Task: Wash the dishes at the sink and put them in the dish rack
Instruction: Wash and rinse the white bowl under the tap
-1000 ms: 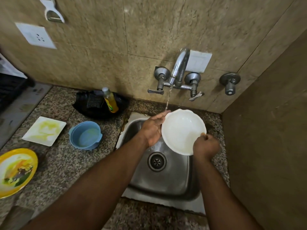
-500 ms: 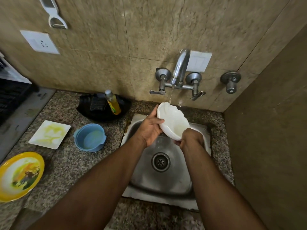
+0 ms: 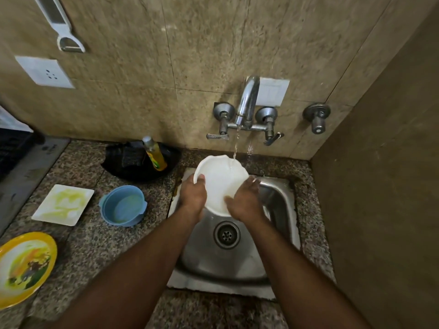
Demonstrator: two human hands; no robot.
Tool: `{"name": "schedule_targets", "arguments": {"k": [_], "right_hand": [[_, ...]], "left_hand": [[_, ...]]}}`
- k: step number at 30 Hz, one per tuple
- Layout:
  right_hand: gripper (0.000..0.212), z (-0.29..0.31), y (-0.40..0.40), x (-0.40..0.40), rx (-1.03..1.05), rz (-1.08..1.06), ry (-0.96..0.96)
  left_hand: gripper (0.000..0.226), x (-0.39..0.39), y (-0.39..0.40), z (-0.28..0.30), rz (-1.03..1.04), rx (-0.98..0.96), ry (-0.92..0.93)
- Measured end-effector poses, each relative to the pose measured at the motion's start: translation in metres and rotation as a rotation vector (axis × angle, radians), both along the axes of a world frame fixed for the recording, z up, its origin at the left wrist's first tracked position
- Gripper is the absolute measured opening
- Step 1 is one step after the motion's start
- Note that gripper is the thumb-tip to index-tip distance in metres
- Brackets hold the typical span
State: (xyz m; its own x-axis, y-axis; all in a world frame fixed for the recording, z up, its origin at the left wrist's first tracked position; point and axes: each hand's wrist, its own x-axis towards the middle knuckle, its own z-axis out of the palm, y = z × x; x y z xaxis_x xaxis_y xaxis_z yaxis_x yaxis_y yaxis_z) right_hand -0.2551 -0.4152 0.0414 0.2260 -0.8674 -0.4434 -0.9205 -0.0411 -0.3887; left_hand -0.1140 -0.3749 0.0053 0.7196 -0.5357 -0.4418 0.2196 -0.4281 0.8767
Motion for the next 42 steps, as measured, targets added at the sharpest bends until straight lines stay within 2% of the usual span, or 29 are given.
{"name": "schedule_targets", "arguments": {"k": [2, 4, 7, 9, 11, 13, 18, 20, 24, 27, 29, 34, 38, 42], "right_hand": [[0.104, -0.013, 0.008, 0.008, -0.016, 0.095, 0.053], [0.096, -0.017, 0.013, 0.014, -0.022, 0.165, 0.091], [0.086, -0.020, 0.018, 0.020, 0.070, 0.224, 0.042], [0.077, -0.019, 0.028, 0.025, 0.102, 0.335, -0.020], [0.068, -0.015, 0.039, 0.030, 0.136, 0.392, -0.131], [0.063, -0.012, 0.041, 0.033, 0.133, 0.397, -0.187], [0.085, 0.000, 0.009, 0.053, 0.076, 0.208, -0.119], [0.085, 0.003, 0.002, 0.060, 0.071, 0.293, -0.166], [0.062, 0.003, 0.011, 0.043, 0.014, 0.617, -0.423], [0.048, 0.000, 0.015, 0.011, 0.078, 0.721, -0.522], [0.046, -0.007, 0.010, -0.012, 0.065, 0.742, -0.449], [0.053, -0.001, 0.004, -0.016, -0.167, 0.814, -0.062], [0.065, -0.004, 0.012, -0.003, -0.136, 0.643, 0.007], [0.079, -0.015, -0.005, 0.003, -0.098, 0.527, 0.197]], "left_hand": [[0.054, -0.005, 0.006, 0.003, -0.013, -0.002, -0.135], [0.049, -0.007, 0.010, 0.011, -0.057, -0.016, -0.261], [0.052, -0.001, 0.014, 0.017, -0.121, -0.024, -0.436], [0.051, 0.002, 0.016, 0.019, -0.084, -0.057, -0.476], [0.049, 0.007, 0.015, 0.020, -0.039, -0.074, -0.465], [0.056, 0.012, 0.016, 0.020, -0.006, -0.100, -0.401], [0.080, 0.003, 0.017, 0.014, -0.109, -0.162, -0.169], [0.081, 0.005, 0.013, 0.008, -0.107, -0.164, -0.142], [0.071, 0.018, 0.007, 0.002, -0.095, -0.166, -0.121], [0.069, 0.022, 0.011, 0.010, -0.047, -0.166, -0.208], [0.070, 0.019, 0.012, 0.011, -0.059, -0.163, -0.240], [0.061, 0.006, 0.011, 0.012, -0.062, -0.112, -0.311], [0.077, 0.009, 0.005, 0.011, -0.052, -0.063, -0.317], [0.058, -0.001, 0.007, 0.020, -0.080, -0.068, -0.393]]}}
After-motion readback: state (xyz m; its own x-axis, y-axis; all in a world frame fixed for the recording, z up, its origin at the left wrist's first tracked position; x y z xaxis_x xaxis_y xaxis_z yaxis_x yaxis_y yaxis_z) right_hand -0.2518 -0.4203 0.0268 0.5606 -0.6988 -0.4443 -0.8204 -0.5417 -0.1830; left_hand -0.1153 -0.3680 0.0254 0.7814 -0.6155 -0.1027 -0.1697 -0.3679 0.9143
